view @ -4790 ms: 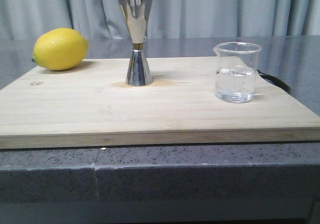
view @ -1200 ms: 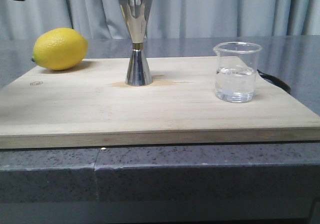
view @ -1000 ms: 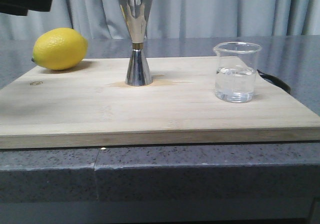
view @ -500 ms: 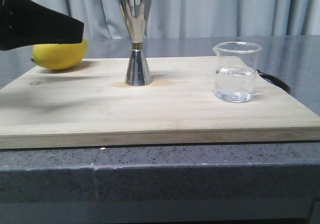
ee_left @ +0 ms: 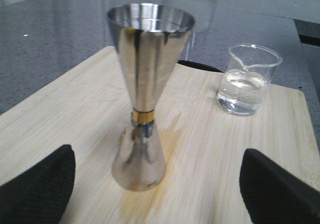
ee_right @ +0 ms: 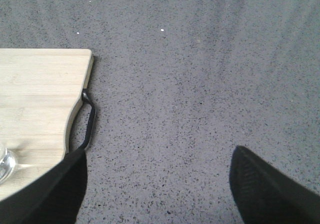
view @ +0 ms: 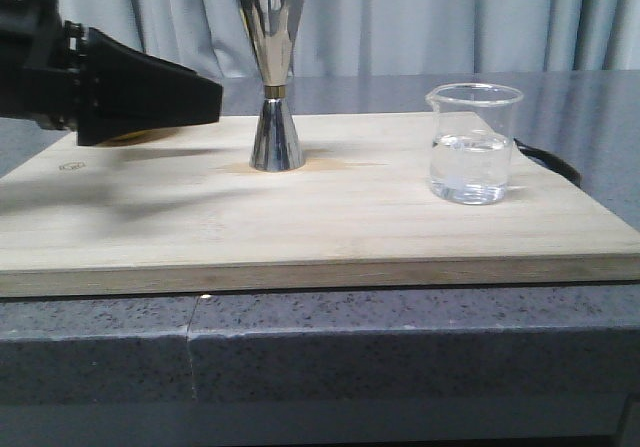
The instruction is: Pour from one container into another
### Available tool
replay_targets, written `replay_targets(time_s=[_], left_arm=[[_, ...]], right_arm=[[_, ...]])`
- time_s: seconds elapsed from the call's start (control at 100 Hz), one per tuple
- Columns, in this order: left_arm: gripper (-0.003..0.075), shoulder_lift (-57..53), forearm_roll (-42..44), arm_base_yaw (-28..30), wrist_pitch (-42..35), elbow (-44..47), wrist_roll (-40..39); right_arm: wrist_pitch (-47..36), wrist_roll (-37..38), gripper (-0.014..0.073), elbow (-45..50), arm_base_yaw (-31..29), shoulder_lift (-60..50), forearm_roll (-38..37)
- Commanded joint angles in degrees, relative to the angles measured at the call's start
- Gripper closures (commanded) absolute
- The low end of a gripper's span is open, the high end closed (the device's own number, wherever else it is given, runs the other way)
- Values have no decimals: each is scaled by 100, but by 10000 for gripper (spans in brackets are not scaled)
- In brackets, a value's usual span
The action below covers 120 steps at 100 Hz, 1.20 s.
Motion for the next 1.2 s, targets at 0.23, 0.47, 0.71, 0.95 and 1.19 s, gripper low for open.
replay_targets(time_s=[0.23, 0.47, 0.71, 0.95, 1.19], left_arm=[[102, 304, -525, -646, 586, -992, -40], [104, 517, -525, -802, 571, -1498, -371], [316, 583, -525, -802, 581, -1716, -516], [470, 583, -525, -802, 581, -1730, -527], [477, 560, -525, -802, 581, -1974, -949]], right_arm=[[-426, -69, 60, -217, -23, 39, -65], [-426, -69, 61, -217, -23, 39, -65], [-404, -69, 60, -217, -23, 39, -65], [-404, -69, 61, -217, -23, 39, -65], [-426, -69, 60, -217, -23, 39, -65]])
